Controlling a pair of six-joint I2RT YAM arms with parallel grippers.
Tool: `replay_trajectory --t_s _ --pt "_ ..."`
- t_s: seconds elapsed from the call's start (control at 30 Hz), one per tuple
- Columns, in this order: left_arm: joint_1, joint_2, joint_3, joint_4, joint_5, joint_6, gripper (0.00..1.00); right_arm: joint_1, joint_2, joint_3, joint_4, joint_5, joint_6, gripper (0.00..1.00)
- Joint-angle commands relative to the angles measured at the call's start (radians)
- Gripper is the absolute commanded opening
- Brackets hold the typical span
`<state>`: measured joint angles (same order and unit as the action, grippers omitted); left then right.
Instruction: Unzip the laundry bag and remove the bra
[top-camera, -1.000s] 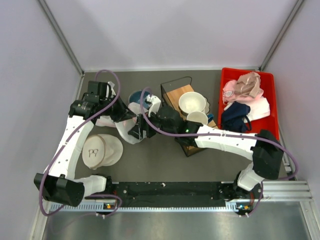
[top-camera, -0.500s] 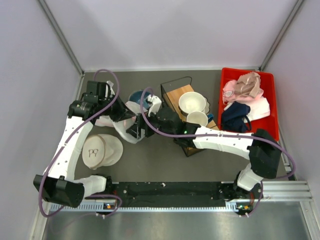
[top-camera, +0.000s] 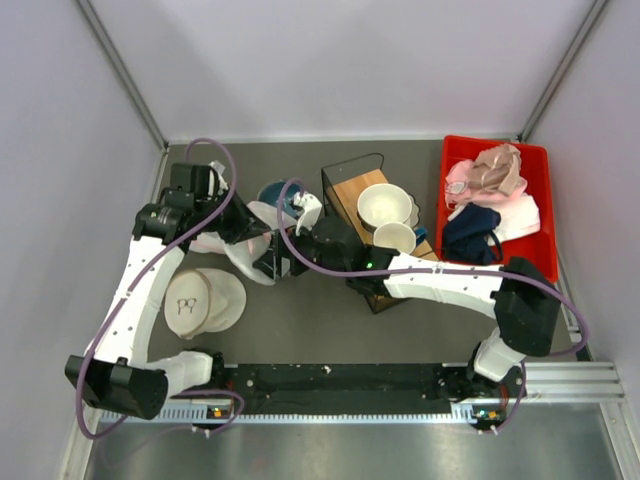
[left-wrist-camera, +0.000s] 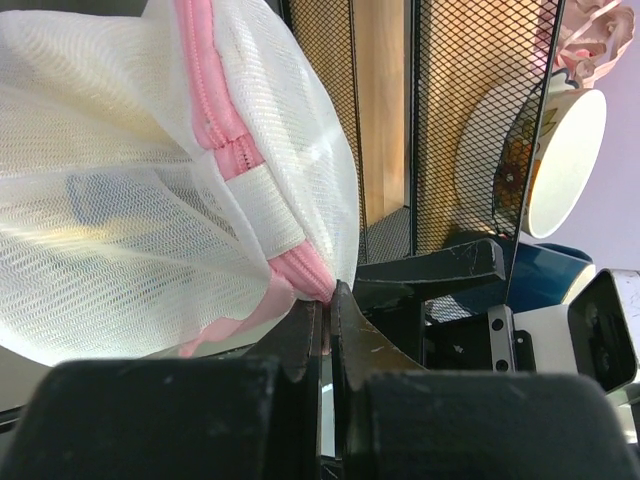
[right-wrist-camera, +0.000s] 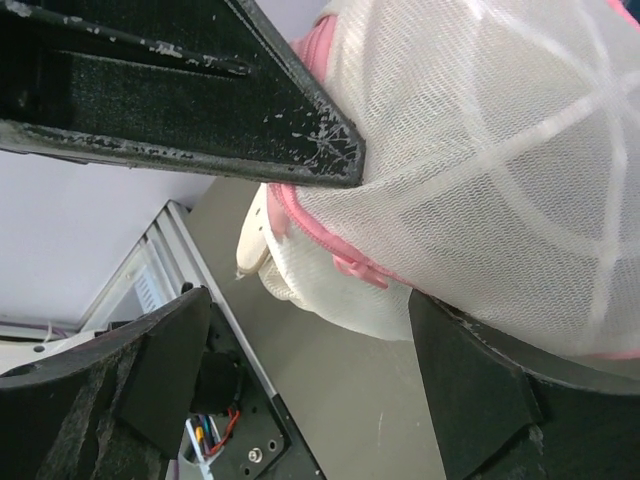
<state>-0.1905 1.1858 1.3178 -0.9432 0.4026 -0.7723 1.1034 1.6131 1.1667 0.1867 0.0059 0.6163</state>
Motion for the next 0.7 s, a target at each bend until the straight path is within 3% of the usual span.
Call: replay_trajectory --t_s 0.0,0.67 --pt "0.002 -0.058 -0.017 0.035 0.035 -0.019 0.00 0.007 -0.002 0.057 0.045 0.037 -0.053 0.81" --pt "0.002 -0.066 -0.048 0.049 0.041 -0.024 0.00 0.007 -0.038 0.054 0.138 -0.035 -0.063 0.75"
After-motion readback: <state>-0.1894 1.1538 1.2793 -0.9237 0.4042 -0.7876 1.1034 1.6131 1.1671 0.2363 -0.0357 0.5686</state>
